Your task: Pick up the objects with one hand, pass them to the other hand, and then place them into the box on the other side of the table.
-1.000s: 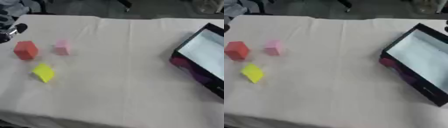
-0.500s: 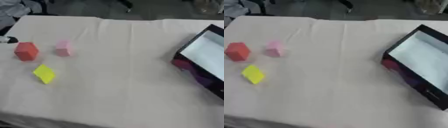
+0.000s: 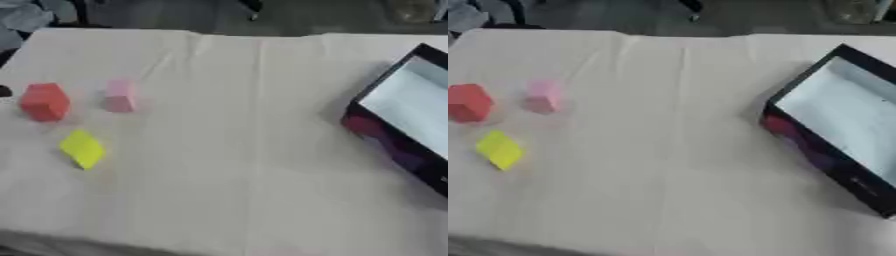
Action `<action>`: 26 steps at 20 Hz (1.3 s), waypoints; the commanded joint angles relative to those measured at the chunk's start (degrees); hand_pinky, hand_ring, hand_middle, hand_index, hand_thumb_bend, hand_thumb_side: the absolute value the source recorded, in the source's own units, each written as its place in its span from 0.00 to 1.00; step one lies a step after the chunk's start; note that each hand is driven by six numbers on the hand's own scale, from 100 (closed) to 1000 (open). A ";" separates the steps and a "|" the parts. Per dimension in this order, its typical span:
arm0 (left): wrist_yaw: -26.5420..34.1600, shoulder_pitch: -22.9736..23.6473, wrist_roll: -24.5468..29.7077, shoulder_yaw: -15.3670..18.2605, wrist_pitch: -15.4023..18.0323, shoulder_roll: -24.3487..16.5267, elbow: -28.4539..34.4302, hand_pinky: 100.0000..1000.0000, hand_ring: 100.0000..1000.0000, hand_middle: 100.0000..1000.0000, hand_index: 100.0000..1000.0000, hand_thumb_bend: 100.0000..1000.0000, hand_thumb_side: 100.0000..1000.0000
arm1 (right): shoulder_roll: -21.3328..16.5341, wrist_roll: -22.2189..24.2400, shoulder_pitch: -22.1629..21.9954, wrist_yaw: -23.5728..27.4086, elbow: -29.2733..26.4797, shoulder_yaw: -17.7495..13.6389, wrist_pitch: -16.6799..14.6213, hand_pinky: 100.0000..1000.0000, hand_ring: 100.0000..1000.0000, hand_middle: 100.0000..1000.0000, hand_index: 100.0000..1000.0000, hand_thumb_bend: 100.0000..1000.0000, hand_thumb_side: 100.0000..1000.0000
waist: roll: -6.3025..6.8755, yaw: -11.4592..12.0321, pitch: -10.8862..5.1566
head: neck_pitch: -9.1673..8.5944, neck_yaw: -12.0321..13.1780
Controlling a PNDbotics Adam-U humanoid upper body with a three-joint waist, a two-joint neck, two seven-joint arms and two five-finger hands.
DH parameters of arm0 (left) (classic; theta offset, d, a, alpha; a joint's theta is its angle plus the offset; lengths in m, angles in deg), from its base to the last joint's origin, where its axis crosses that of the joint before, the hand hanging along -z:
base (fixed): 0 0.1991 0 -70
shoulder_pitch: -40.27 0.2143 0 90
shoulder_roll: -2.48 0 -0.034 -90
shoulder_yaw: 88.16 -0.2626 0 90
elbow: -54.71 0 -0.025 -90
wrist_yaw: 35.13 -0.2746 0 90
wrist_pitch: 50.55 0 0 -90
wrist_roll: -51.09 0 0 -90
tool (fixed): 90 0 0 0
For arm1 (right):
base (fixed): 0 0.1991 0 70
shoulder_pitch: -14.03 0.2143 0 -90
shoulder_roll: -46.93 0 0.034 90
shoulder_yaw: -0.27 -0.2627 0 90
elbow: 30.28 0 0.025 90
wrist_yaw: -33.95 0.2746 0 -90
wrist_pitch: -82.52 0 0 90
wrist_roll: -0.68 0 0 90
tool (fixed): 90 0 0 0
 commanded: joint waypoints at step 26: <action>-25.95 -8.79 10.53 7.99 0.56 3.92 -13.61 0.93 0.89 0.76 0.80 0.53 0.00 | -1.47 1.06 3.01 -0.75 -1.72 0.59 0.23 0.92 1.00 0.91 1.00 0.00 0.78 | 1.53 -7.08 3.42 | -2.84 4.51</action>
